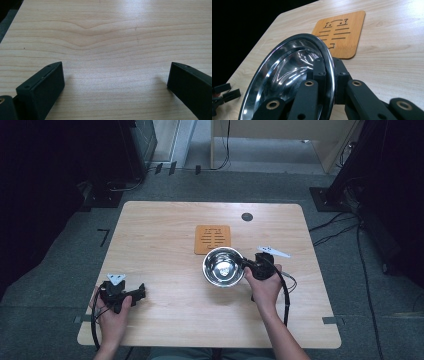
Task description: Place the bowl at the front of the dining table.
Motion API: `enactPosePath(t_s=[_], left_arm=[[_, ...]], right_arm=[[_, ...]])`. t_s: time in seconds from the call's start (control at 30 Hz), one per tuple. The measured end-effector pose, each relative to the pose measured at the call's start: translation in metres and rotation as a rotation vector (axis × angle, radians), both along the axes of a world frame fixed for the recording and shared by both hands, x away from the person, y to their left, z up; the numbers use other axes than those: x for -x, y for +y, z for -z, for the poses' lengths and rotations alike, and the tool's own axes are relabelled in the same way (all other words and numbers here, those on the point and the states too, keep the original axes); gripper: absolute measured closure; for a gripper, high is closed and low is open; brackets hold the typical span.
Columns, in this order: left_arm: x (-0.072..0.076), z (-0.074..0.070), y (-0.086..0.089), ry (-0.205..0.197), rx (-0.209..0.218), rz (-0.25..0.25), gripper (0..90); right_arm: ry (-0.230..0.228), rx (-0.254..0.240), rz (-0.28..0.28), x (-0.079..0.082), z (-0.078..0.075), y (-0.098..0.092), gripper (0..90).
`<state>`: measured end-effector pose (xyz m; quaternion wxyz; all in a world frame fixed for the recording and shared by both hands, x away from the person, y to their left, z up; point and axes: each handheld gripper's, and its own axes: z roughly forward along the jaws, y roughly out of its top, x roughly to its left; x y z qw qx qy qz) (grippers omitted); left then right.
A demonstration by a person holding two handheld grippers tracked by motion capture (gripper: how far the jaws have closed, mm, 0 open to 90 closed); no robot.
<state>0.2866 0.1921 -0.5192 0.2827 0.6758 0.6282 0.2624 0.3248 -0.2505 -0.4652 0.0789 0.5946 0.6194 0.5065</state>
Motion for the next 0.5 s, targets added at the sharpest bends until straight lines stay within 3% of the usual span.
enactPosePath(t_s=[0.5], left_arm=[[0.000, 0.000, 0.000, 0.001, -0.001, 0.000, 0.9]], right_arm=[[-0.013, 0.000, 0.034, -0.020, -0.006, 0.008, 84.5]])
